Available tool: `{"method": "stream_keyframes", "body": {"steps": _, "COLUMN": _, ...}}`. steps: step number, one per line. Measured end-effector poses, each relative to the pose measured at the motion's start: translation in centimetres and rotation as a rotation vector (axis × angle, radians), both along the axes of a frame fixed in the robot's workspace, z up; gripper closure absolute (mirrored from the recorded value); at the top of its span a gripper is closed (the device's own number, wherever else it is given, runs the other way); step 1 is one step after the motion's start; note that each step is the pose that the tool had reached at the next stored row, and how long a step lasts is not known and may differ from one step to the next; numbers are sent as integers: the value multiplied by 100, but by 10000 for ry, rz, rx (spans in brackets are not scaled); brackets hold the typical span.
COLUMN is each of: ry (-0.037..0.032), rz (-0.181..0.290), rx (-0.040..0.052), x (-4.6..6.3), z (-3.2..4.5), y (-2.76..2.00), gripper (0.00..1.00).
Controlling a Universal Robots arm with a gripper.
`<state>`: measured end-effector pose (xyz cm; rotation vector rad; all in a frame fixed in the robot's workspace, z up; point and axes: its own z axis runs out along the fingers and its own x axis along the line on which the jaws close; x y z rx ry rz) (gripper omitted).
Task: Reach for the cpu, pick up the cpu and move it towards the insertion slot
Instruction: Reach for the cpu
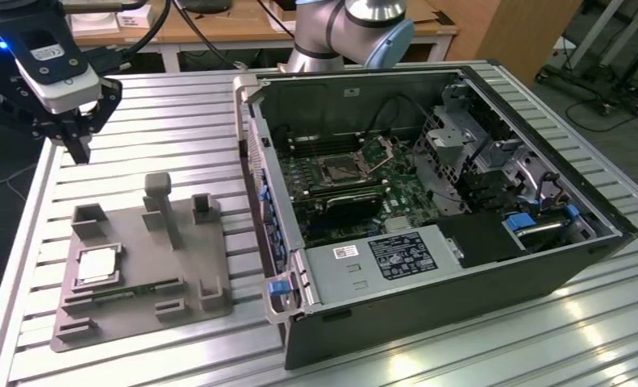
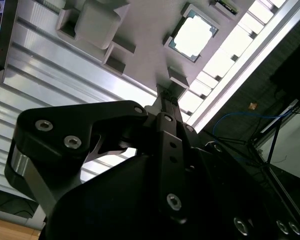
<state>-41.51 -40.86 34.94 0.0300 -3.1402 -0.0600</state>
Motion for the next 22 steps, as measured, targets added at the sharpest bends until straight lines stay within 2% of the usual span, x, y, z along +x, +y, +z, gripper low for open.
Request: {"method": "stream_keyframes", "body": {"steps": 22, "ry": 0, "rz": 0, "rx": 0, "x": -3, "z": -3, "y": -56, "gripper": 89}}
